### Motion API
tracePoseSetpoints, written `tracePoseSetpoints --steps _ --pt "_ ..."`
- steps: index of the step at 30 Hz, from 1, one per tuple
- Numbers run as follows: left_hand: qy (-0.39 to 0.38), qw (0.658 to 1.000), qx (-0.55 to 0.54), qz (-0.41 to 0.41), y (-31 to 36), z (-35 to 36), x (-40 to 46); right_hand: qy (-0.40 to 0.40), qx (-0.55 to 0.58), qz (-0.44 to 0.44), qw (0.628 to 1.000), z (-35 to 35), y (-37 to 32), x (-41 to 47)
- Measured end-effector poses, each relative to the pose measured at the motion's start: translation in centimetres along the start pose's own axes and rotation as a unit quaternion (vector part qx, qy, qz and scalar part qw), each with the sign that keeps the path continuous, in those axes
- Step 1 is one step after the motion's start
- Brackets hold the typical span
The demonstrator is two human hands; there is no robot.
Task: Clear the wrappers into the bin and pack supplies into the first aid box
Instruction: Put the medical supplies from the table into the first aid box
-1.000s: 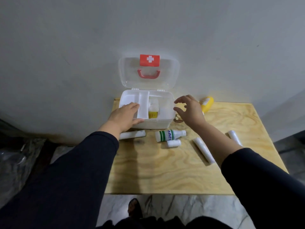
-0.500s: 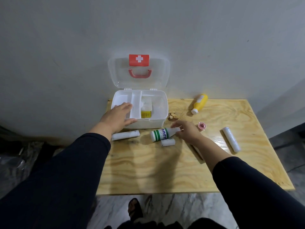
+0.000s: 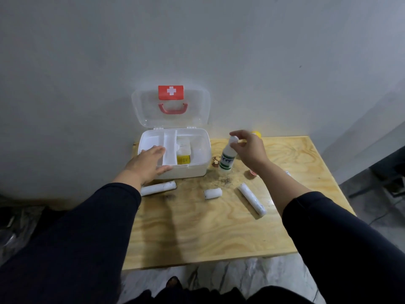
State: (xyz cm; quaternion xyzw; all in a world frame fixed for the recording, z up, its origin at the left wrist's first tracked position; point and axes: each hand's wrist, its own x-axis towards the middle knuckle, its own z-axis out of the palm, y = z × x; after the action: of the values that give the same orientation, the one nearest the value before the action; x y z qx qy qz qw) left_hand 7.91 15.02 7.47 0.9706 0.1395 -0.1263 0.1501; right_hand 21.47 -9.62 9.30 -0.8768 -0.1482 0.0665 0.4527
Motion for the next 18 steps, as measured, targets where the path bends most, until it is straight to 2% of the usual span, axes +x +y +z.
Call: tracePoseSetpoints --steps 9,18 --pt "-0.001 1.000 -0.002 -0.003 0.1 -0.4 -0.2 0.030 0.015 -0.095 0.995 0.5 -6.0 2.4" --pt "0.009 1.000 -0.001 0.010 -0.4 0.0 0.2 0.003 -0.018 -0.111 0.994 6.5 -4.5 3.3"
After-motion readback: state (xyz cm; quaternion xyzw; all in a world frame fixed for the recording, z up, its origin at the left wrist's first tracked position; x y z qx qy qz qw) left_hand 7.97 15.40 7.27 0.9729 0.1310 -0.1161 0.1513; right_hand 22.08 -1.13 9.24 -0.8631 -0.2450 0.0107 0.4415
